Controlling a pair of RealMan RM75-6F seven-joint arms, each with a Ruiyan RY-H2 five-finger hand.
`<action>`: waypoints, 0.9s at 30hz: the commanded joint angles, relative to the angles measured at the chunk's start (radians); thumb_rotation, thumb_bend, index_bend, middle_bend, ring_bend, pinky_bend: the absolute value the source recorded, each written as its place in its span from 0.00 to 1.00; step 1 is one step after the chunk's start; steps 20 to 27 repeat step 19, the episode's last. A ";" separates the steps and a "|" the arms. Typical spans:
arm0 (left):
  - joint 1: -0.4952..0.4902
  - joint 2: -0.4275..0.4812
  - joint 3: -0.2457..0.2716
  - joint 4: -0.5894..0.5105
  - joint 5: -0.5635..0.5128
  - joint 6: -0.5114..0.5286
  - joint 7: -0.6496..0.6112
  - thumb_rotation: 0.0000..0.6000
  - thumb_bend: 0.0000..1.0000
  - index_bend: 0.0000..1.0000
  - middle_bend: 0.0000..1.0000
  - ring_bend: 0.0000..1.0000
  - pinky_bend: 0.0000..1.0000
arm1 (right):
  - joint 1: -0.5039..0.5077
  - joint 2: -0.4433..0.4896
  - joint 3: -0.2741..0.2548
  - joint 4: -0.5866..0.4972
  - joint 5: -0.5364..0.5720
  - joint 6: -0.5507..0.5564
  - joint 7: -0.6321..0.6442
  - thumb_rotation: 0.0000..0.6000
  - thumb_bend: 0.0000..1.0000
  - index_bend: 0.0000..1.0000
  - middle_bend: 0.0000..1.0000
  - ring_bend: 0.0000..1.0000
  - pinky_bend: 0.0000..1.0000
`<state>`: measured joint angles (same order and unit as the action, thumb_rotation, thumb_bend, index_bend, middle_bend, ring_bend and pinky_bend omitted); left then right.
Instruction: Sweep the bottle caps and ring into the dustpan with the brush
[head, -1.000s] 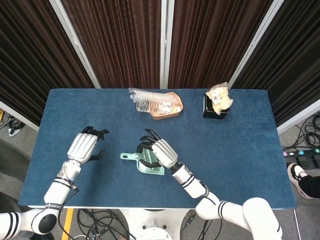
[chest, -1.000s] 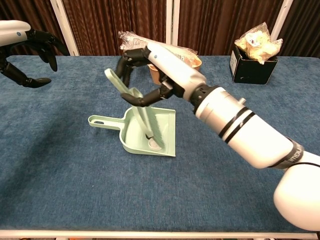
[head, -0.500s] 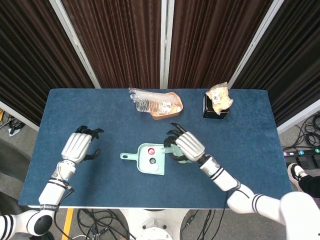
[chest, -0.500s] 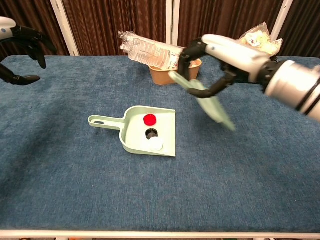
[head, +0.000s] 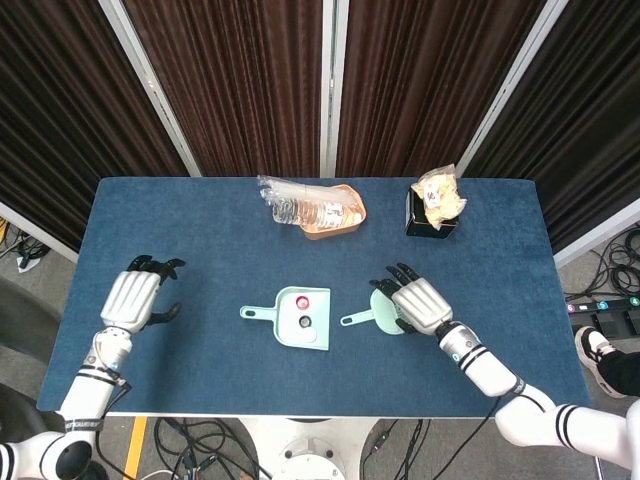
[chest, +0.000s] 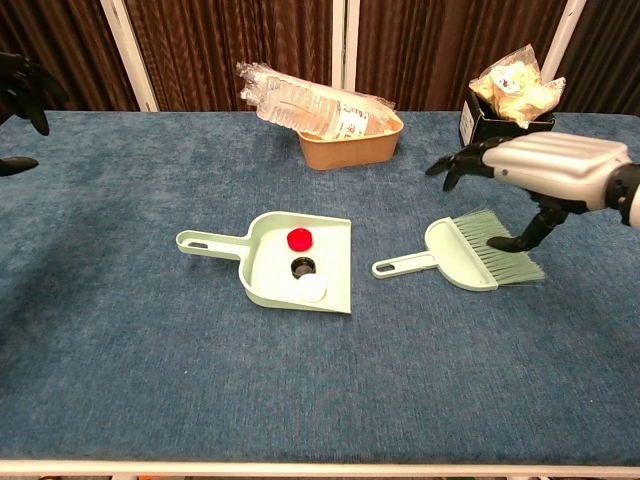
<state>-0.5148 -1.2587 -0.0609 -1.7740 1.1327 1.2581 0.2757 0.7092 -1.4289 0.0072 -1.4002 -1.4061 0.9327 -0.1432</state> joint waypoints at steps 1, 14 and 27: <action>0.043 -0.007 0.007 0.068 0.057 0.049 -0.053 1.00 0.27 0.23 0.35 0.27 0.16 | -0.092 0.065 0.007 -0.022 -0.034 0.164 0.071 1.00 0.23 0.08 0.20 0.00 0.00; 0.269 0.058 0.081 0.181 0.131 0.233 -0.195 1.00 0.20 0.24 0.35 0.25 0.12 | -0.465 0.263 -0.039 -0.028 -0.065 0.629 0.369 1.00 0.29 0.13 0.24 0.00 0.00; 0.358 0.078 0.108 0.154 0.138 0.299 -0.204 1.00 0.20 0.24 0.33 0.22 0.10 | -0.563 0.265 -0.048 -0.040 -0.071 0.726 0.383 1.00 0.30 0.13 0.24 0.00 0.00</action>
